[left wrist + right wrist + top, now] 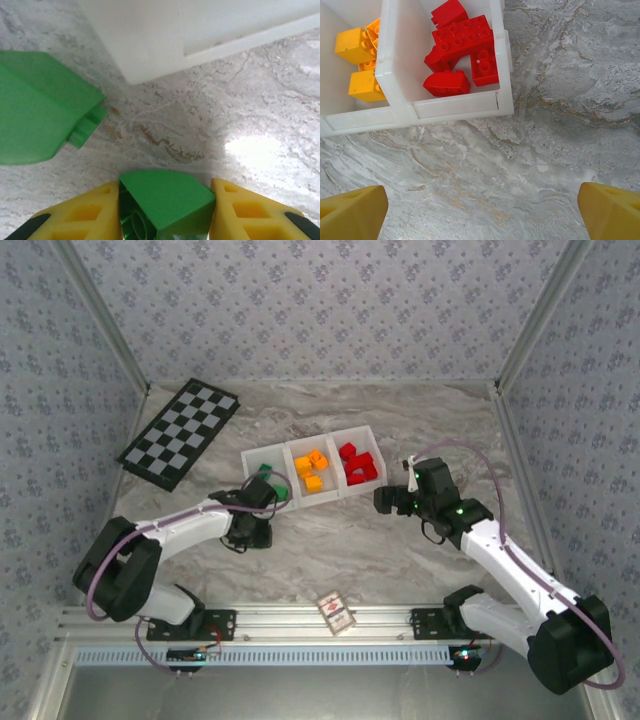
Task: Sort the legos into containers by color
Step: Pick up the lego from the middle-left of the table, then place the lego in the container.
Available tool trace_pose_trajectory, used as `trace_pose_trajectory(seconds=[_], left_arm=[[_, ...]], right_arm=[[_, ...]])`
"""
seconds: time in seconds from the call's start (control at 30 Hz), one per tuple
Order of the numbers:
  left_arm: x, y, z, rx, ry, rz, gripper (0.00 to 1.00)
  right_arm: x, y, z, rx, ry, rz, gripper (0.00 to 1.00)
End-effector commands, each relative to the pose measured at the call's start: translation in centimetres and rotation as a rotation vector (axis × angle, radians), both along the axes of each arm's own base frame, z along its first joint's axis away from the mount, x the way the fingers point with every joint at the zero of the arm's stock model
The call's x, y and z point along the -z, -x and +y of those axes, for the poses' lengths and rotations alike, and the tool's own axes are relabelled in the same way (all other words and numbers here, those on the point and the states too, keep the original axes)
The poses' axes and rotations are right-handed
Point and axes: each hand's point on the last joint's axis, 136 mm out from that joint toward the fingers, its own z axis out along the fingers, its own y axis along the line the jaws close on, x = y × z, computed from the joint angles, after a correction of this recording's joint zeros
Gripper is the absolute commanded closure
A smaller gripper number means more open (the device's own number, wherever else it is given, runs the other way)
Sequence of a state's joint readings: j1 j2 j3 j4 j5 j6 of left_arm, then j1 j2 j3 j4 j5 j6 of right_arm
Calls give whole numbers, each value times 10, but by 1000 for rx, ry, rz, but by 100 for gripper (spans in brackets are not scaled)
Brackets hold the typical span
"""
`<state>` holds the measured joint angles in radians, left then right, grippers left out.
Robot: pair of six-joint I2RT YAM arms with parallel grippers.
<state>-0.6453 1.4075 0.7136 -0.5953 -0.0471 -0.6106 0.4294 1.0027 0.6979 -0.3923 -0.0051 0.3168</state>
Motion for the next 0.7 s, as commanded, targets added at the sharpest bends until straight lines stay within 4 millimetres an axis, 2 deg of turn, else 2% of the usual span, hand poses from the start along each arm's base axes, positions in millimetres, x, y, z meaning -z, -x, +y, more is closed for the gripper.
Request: trace_pose_trajectory(seconds=[0.0,0.2,0.33,0.4,0.53,0.67], left_arm=[[-19,-1,3,-38,30,-52,72],[-81,-15,5,-77,91,-208,75],[-126,-41,0,-73,100,-331,71],[-140,-59,-3,-67,85,-371,69],[-151,-103,-17,-50,78,-388,67],[-137,-145,-31,-40,61,-344,67]], right_arm=[[3,5,-5,18,-2,15,0],[4,4,-9,46,0,17,0],[6,3,-13,73,-7,21,0],[6,3,-14,81,-13,24,0],[7,5,-17,102,-11,31,0],[11,9,-25,136,-18,38,0]])
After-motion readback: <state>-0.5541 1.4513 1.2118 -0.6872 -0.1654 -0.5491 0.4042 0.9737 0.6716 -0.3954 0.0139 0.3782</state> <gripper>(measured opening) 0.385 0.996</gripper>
